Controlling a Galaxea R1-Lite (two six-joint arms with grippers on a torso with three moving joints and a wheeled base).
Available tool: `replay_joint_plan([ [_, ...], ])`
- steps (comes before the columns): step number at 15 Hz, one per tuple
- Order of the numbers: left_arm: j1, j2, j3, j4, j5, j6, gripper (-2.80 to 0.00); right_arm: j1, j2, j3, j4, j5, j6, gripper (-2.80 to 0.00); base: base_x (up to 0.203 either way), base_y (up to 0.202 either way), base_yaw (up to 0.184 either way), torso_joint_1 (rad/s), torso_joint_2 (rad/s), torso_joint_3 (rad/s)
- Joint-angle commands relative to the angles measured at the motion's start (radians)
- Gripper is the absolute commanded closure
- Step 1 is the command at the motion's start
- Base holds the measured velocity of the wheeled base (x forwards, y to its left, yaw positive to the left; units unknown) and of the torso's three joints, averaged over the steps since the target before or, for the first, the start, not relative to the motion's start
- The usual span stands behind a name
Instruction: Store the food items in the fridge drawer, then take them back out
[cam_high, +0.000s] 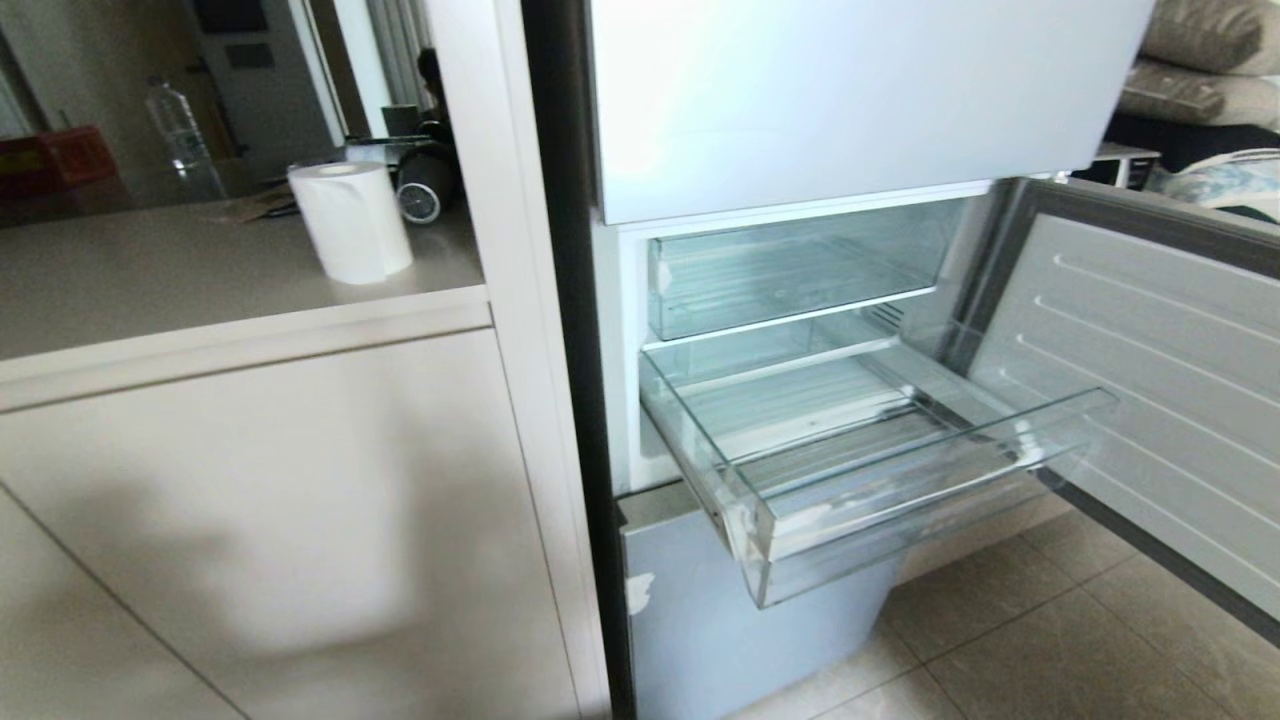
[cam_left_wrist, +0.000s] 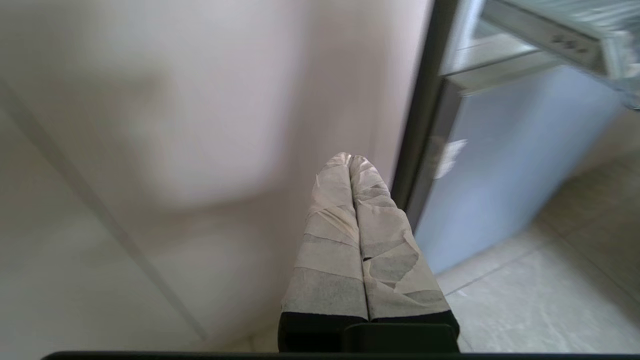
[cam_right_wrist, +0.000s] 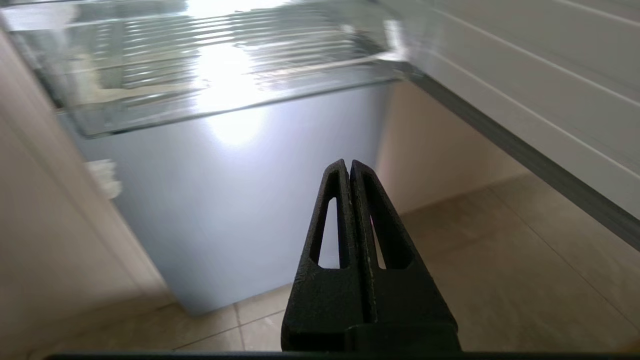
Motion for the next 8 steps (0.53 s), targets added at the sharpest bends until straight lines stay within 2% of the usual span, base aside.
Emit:
replay_joint_plan([
  [1, 0.001, 0.002, 0.0, 0.001, 0.0, 0.0, 0.0, 0.0, 0.0, 0.0, 0.0, 0.001, 0.0, 0.0, -0.002, 0.008, -0.176, 0.006, 0.0, 0.007],
  [6, 0.001, 0.002, -0.001, 0.001, 0.0, 0.0, 0.0, 0.0, 0.0, 0.0, 0.0, -0.001, 0.0, 0.0, -0.001, 0.007, -0.169, 0.004, 0.0, 0.002],
  [8, 0.001, 0.002, 0.0, 0.001, 0.0, 0.0, 0.0, 0.0, 0.0, 0.0, 0.001, 0.006, -0.057, 0.0, 0.0, 0.004, -0.094, 0.005, 0.0, 0.002],
])
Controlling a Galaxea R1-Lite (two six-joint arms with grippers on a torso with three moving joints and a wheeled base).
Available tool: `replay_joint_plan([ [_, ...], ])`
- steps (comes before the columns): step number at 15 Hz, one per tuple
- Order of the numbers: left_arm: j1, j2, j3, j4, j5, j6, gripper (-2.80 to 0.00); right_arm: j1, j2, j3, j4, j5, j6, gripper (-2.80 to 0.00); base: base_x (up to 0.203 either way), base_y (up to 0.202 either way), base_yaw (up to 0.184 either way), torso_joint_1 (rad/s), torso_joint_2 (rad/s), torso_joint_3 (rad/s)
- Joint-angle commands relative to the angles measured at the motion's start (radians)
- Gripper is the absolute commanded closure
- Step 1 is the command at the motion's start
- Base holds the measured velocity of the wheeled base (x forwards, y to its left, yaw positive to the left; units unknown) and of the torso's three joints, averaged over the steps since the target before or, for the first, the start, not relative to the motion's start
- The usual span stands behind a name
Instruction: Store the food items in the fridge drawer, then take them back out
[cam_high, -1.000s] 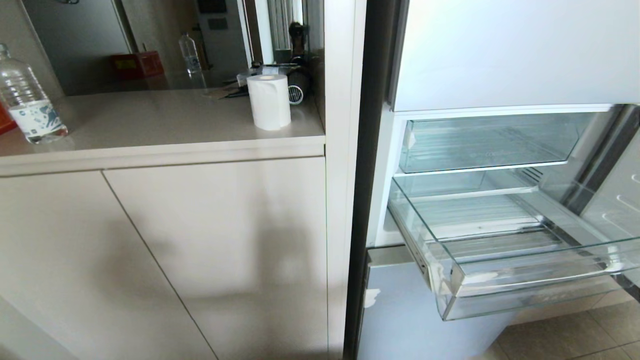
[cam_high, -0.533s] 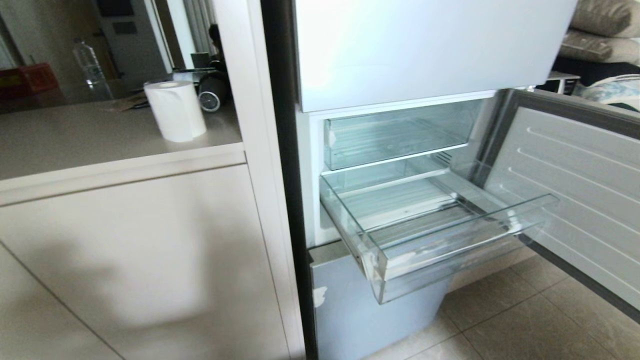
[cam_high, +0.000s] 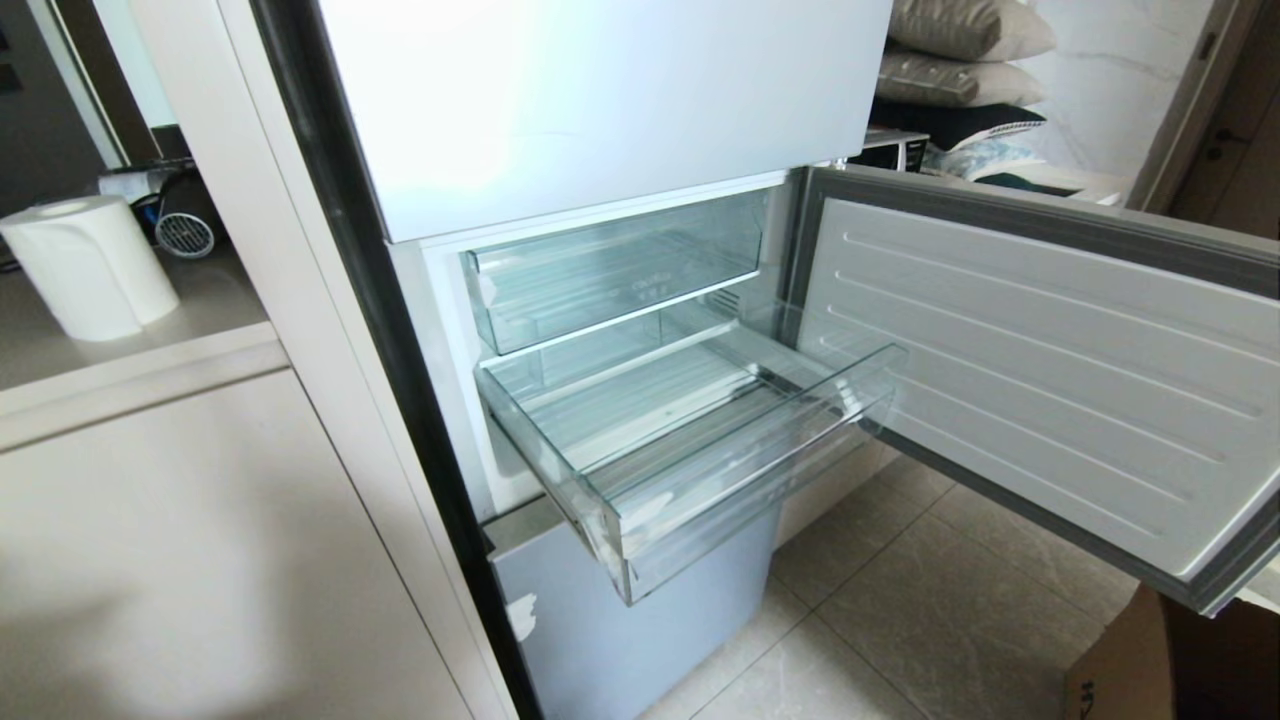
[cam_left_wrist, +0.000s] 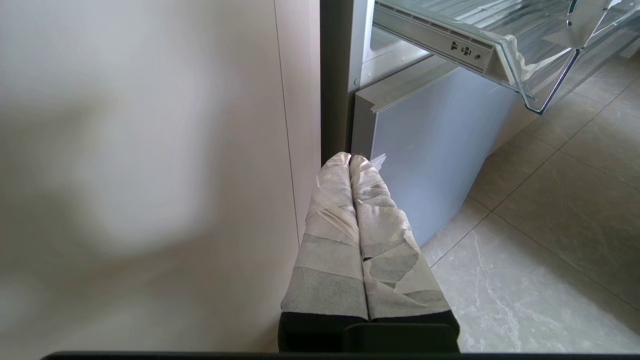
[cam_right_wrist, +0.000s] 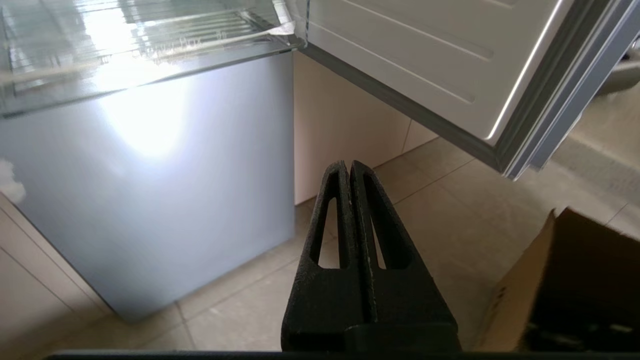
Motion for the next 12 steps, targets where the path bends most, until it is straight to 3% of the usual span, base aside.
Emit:
replay_joint_plan([
  [1, 0.0, 0.002, -0.001, 0.001, 0.0, 0.0, 0.0, -0.001, 0.006, -0.001, 0.0, 0.002, -0.047, 0.0, 0.0, 0.0, 0.0, 0.0, 0.0, 0.0],
  [3, 0.0, 0.002, 0.0, 0.001, 0.0, 0.0, 0.0, -0.005, 0.078, -0.086, 0.003, -0.021, -0.012, 0.0, 0.0, 0.0, 0.0, 0.0, 0.0, 0.0],
  [6, 0.0, 0.002, 0.0, 0.001, 0.0, 0.0, 0.0, -0.08, 0.346, -0.258, 0.004, -0.053, 0.137, 0.0, 0.0, 0.0, 0.0, 0.0, 0.0, 0.0],
  [7, 0.0, 0.002, 0.0, 0.001, 0.0, 0.0, 0.0, -0.148, 0.453, -0.299, 0.002, -0.05, 0.177, 0.0, 0.0, 0.0, 0.0, 0.0, 0.0, 0.0],
  [9, 0.0, 0.002, 0.0, 0.001, 0.0, 0.0, 0.0, -0.357, 0.645, -0.339, -0.043, -0.003, 0.231, 0.0, 0.0, 0.0, 0.0, 0.0, 0.0, 0.0],
  [11, 0.0, 0.002, 0.0, 0.001, 0.0, 0.0, 0.0, -0.584, 0.761, -0.341, -0.147, 0.135, 0.258, 0.0, 0.0, 0.0, 0.0, 0.0, 0.0, 0.0],
  [12, 0.0, 0.002, 0.0, 0.001, 0.0, 0.0, 0.0, -0.691, 0.796, -0.343, -0.177, 0.204, 0.264, -2.8, 0.0, 0.0, 0.0, 0.0, 0.0, 0.0],
])
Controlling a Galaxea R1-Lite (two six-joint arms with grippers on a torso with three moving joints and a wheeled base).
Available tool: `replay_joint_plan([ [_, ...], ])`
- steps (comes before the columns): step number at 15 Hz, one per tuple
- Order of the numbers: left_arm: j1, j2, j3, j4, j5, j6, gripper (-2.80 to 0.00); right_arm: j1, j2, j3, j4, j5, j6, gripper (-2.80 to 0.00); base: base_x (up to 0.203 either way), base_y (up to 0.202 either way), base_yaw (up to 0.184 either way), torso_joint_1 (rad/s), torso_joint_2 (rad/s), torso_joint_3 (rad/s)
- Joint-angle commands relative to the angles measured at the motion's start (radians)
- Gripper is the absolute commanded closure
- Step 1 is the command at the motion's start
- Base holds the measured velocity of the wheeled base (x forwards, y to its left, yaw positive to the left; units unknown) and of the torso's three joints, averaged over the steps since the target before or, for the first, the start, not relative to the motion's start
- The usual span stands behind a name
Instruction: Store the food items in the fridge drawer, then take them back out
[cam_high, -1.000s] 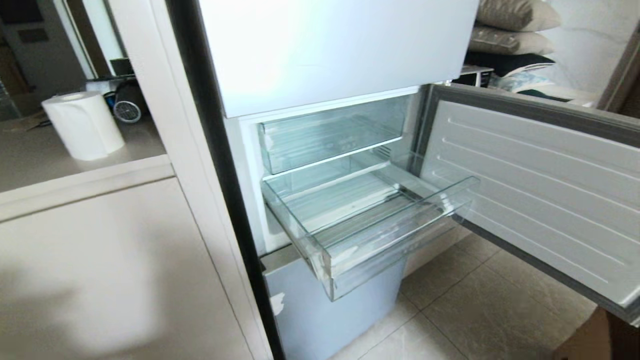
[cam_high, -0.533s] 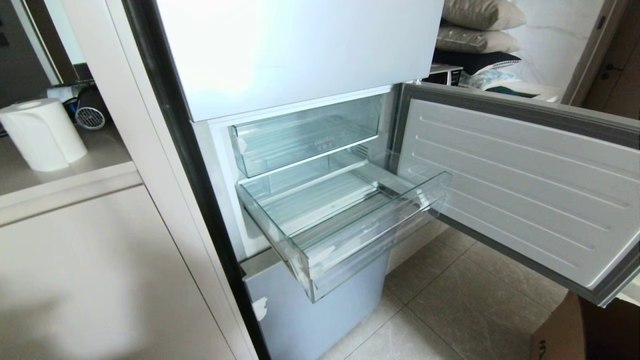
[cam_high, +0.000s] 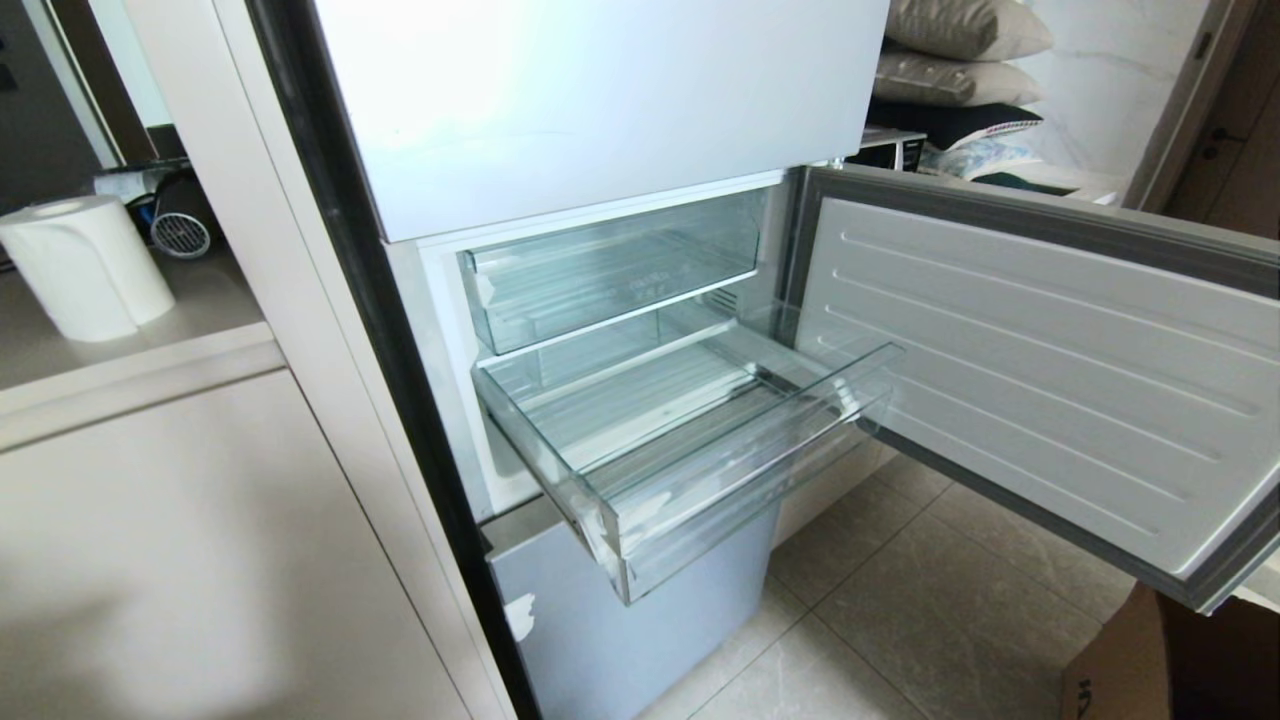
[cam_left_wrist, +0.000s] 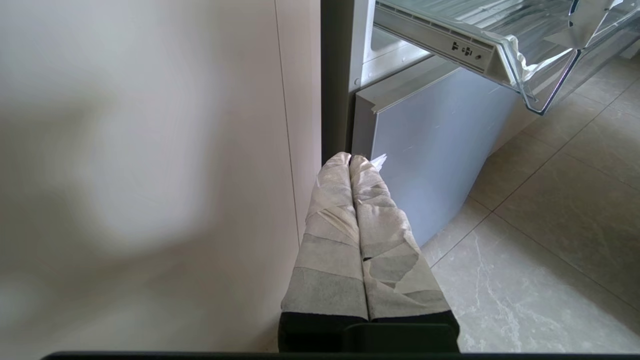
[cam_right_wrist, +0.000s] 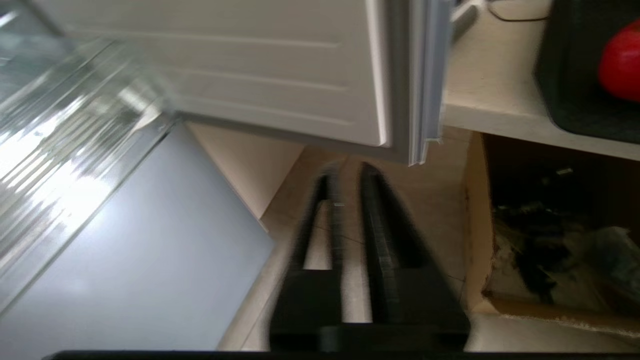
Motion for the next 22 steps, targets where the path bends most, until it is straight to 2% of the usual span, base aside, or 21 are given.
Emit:
replay_joint_plan([
  [1, 0.0, 0.002, 0.0, 0.001, -0.001, 0.0, 0.0, -0.279, 0.188, -0.009, -0.062, 0.162, 0.009, -2.8, 0.0, 0.0, 0.0, 0.0, 0.0, 0.0],
  [4, 0.0, 0.002, 0.0, 0.001, 0.0, 0.0, 0.0, -0.571, 0.29, -0.026, -0.147, 0.313, 0.002, -2.8, 0.0, 0.0, 0.0, 0.0, 0.0, 0.0],
  [5, 0.0, 0.002, 0.0, 0.001, 0.0, 0.0, 0.0, -0.613, 0.34, -0.031, -0.184, 0.333, -0.014, -2.8, 0.0, 0.0, 0.0, 0.0, 0.0, 0.0],
  [8, 0.0, 0.002, 0.0, 0.001, 0.0, 0.0, 0.0, -0.642, 0.492, -0.039, -0.29, 0.34, -0.049, -2.8, 0.0, 0.0, 0.0, 0.0, 0.0, 0.0],
  [11, 0.0, 0.002, 0.0, 0.001, 0.0, 0.0, 0.0, -0.649, 0.642, -0.043, -0.388, 0.287, -0.098, -2.8, 0.0, 0.0, 0.0, 0.0, 0.0, 0.0],
  [13, 0.0, 0.002, 0.0, 0.001, 0.0, 0.0, 0.0, -0.656, 0.726, -0.066, -0.404, 0.239, -0.165, -2.8, 0.0, 0.0, 0.0, 0.0, 0.0, 0.0],
  [17, 0.0, 0.002, 0.0, 0.001, 0.0, 0.0, 0.0, -0.717, 0.837, -0.145, -0.404, 0.176, -0.22, -2.8, 0.0, 0.0, 0.0, 0.0, 0.0, 0.0],
  [22, 0.0, 0.002, 0.0, 0.001, 0.0, 0.0, 0.0, -0.751, 0.989, -0.242, -0.411, 0.164, -0.229, -2.8, 0.0, 0.0, 0.0, 0.0, 0.0, 0.0],
])
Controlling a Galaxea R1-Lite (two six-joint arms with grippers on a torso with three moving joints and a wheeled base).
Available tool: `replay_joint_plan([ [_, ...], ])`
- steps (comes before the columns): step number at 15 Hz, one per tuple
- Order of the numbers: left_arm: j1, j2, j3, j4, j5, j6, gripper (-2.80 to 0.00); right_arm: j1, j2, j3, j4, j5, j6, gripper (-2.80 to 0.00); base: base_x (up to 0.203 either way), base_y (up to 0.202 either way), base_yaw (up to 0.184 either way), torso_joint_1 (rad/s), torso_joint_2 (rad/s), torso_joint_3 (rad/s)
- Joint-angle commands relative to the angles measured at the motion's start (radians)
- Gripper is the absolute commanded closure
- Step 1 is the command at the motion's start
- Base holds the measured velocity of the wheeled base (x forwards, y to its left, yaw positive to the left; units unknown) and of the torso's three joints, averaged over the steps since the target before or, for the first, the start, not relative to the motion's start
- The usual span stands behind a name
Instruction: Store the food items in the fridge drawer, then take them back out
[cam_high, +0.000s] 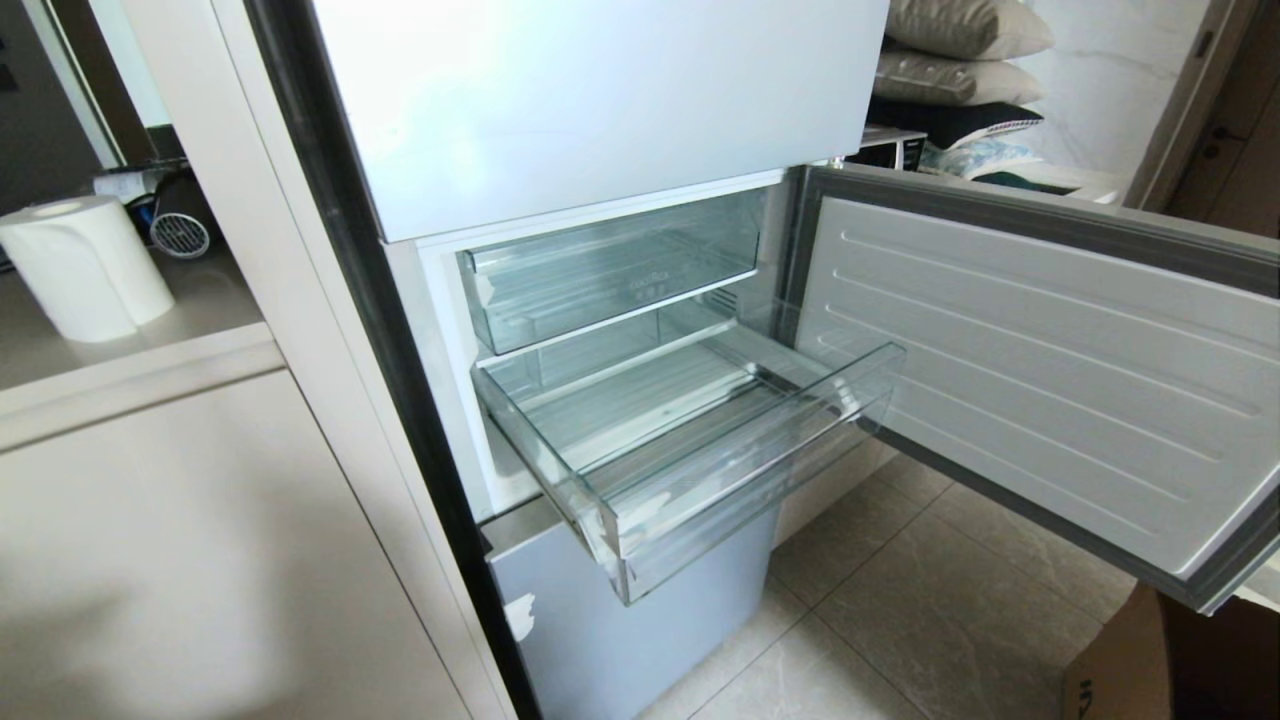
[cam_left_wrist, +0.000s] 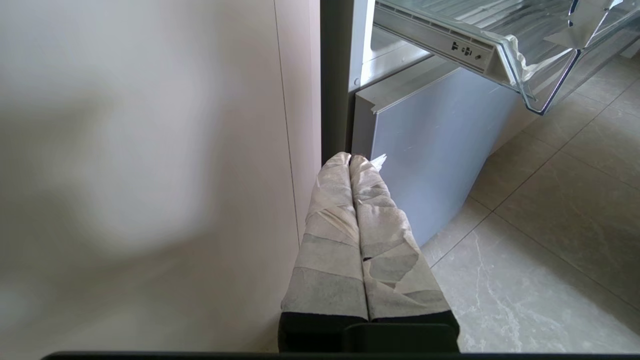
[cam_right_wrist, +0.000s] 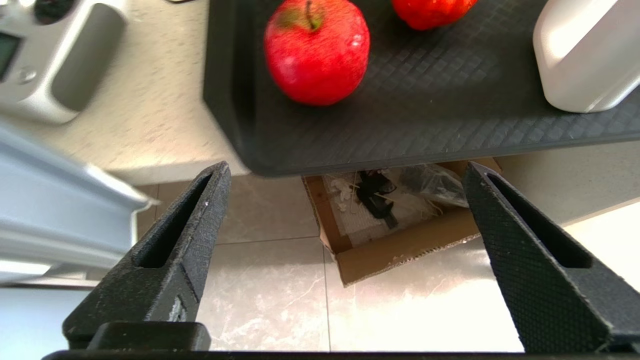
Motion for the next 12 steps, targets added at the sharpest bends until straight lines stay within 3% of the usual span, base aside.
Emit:
replay_joint_plan([
  [1, 0.0, 0.002, 0.0, 0.001, 0.001, 0.0, 0.0, -0.006, 0.099, -0.055, -0.004, -0.006, -0.001, -2.8, 0.0, 0.0, 0.0, 0.0, 0.0, 0.0],
  [12, 0.0, 0.002, 0.0, 0.001, 0.001, 0.0, 0.0, 0.077, 0.229, -0.201, -0.005, -0.071, -0.013, -2.8, 0.0, 0.0, 0.0, 0.0, 0.0, 0.0],
])
